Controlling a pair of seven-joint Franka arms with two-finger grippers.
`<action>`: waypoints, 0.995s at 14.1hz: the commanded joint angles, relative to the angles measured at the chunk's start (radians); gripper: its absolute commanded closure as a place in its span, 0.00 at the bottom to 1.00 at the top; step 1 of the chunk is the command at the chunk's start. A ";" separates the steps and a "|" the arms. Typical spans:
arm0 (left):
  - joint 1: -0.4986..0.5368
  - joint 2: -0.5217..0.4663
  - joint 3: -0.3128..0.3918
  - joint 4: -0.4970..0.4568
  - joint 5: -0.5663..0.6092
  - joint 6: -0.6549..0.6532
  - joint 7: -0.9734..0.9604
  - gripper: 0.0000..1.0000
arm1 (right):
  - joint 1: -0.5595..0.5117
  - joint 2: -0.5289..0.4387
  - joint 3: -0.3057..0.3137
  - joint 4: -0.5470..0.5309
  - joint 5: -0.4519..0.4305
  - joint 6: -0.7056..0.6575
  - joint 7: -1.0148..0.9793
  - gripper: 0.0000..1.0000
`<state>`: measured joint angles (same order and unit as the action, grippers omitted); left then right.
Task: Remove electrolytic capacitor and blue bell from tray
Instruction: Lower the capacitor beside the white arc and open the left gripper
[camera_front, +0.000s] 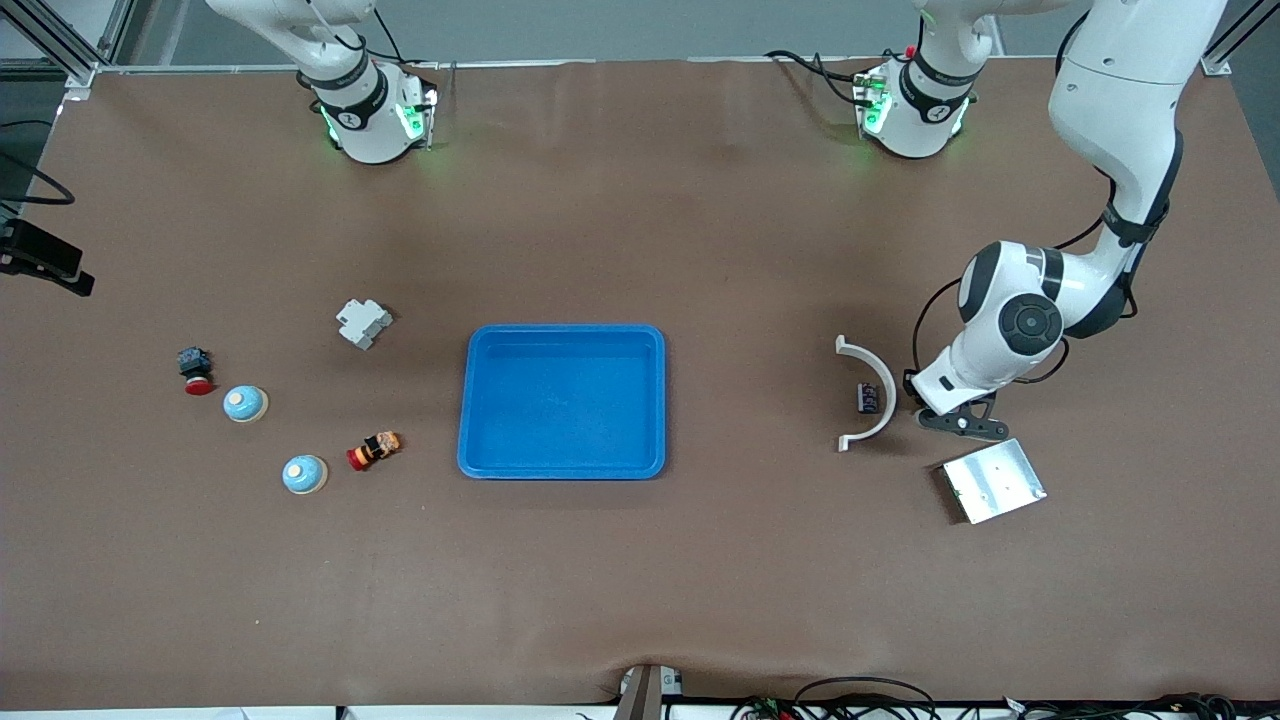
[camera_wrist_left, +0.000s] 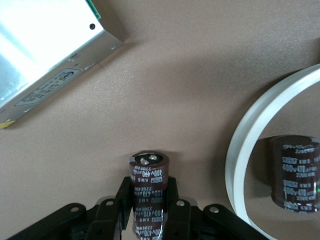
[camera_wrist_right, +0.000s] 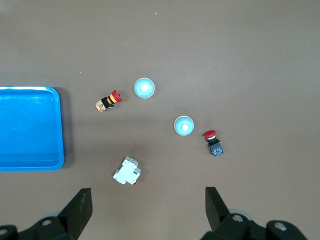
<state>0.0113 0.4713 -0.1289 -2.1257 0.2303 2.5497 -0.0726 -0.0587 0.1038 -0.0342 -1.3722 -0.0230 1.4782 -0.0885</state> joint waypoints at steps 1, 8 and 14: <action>0.007 0.038 -0.008 0.047 0.015 0.007 0.010 0.01 | -0.012 0.000 0.011 0.015 0.002 -0.013 0.012 0.00; 0.000 0.027 -0.015 0.082 -0.002 -0.002 -0.058 0.00 | -0.012 0.000 0.011 0.015 0.000 -0.013 0.012 0.00; -0.027 -0.005 -0.089 0.343 -0.025 -0.340 -0.185 0.00 | -0.010 0.000 0.011 0.016 0.000 -0.013 0.012 0.00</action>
<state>-0.0202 0.4904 -0.1931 -1.8886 0.2270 2.3532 -0.2478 -0.0587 0.1038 -0.0342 -1.3719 -0.0230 1.4782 -0.0884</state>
